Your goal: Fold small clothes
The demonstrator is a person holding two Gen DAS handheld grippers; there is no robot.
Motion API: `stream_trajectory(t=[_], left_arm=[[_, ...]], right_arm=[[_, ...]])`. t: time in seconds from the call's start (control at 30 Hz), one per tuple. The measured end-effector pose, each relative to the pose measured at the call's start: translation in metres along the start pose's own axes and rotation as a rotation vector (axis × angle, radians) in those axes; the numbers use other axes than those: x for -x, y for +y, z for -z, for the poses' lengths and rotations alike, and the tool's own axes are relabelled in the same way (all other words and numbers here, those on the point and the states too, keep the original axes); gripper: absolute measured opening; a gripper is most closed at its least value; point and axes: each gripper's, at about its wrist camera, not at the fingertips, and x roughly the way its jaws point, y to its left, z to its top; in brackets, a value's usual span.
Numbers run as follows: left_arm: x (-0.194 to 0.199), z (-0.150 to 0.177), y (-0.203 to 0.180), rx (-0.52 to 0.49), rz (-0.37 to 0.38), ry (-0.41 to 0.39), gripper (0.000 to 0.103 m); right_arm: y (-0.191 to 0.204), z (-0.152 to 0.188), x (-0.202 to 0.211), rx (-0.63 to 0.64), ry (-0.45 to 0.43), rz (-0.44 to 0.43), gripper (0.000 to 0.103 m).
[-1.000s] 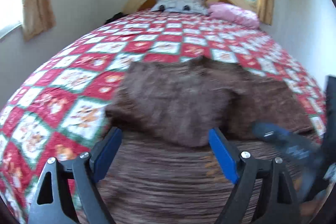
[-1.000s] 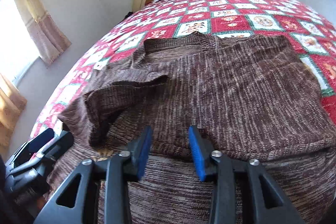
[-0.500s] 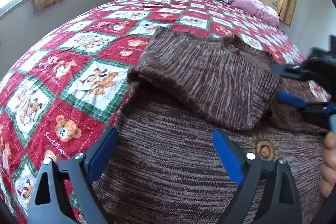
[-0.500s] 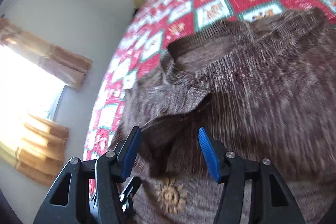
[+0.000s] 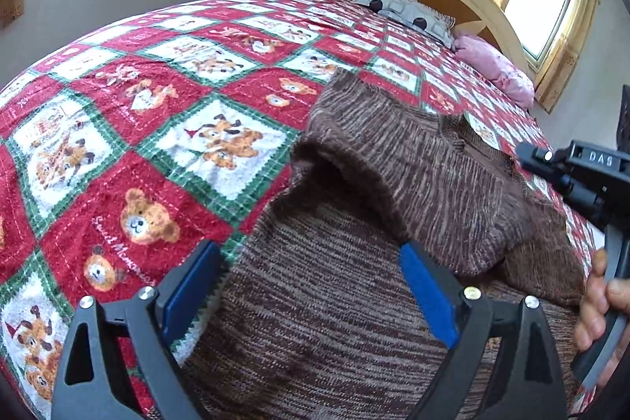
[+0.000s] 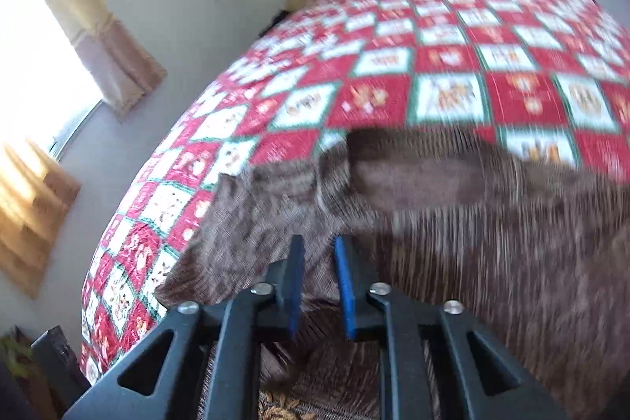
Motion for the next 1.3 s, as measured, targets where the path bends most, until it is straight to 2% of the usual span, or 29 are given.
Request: stream_trajectory(t=[0.07,0.17,0.23,0.27,0.33,0.37,0.47,0.53,0.6,0.63,0.7,0.73,0.87,0.93,1.0,1.07,1.13,1.2,1.3], left_arm=[[0.000,0.001,-0.001,0.001,0.000,0.000,0.096],[0.000,0.001,0.000,0.002,0.002,-0.001,0.096],[0.000,0.001,0.000,0.004,0.006,-0.001,0.096],[0.000,0.001,0.000,0.004,0.007,-0.002,0.096],[0.000,0.001,0.000,0.000,0.004,0.000,0.097],[-0.001,0.001,-0.001,-0.005,-0.001,0.001,0.097],[-0.001,0.001,-0.002,-0.009,-0.007,0.002,0.097],[-0.001,0.001,-0.002,-0.009,-0.006,0.002,0.097],[-0.001,0.001,-0.002,-0.008,-0.005,0.002,0.097],[-0.001,0.001,-0.002,-0.007,-0.004,0.002,0.097],[-0.001,0.001,-0.002,-0.008,-0.005,0.002,0.097],[-0.001,0.001,-0.002,-0.008,-0.005,0.002,0.097],[-0.001,0.001,-0.002,-0.008,-0.006,0.002,0.097],[-0.001,0.001,-0.002,-0.008,-0.006,0.002,0.097],[-0.001,0.001,-0.002,-0.007,-0.005,0.001,0.097],[-0.001,0.001,-0.002,-0.007,-0.005,0.001,0.097],[-0.001,0.001,-0.002,-0.007,-0.004,0.001,0.097],[-0.001,0.001,-0.002,-0.008,-0.006,0.001,0.097],[-0.002,0.001,-0.002,-0.009,-0.005,0.001,0.098]], right_arm=[[-0.001,-0.006,0.006,0.034,-0.045,0.035,0.014],[-0.009,0.001,0.013,0.022,-0.045,0.113,0.015],[-0.020,0.011,0.018,-0.043,-0.002,0.058,0.019],[-0.026,0.018,0.019,-0.081,0.020,0.022,0.026],[-0.035,0.036,0.022,-0.181,0.039,-0.052,0.070],[-0.036,0.044,0.023,-0.207,0.030,-0.069,0.074],[-0.033,0.062,0.017,-0.239,0.056,-0.102,0.075],[-0.021,0.069,0.004,-0.190,0.098,-0.075,0.075],[-0.008,0.072,0.002,-0.112,0.082,-0.032,0.072],[-0.001,0.071,0.001,-0.068,0.080,-0.011,0.046],[0.005,0.071,-0.006,-0.026,0.129,0.009,0.010],[0.004,0.071,-0.005,-0.021,0.130,0.018,0.009],[-0.001,0.074,0.006,0.062,0.120,0.153,0.009],[-0.011,0.076,0.010,0.038,0.126,0.118,0.010],[-0.025,0.071,0.014,-0.048,0.123,0.062,0.012],[-0.037,0.064,0.016,-0.153,0.100,0.009,0.028],[-0.043,0.054,0.014,-0.205,0.051,-0.016,0.063],[-0.040,0.046,0.010,-0.189,0.015,0.022,0.065],[-0.031,0.036,-0.009,-0.130,0.029,0.071,0.065]])
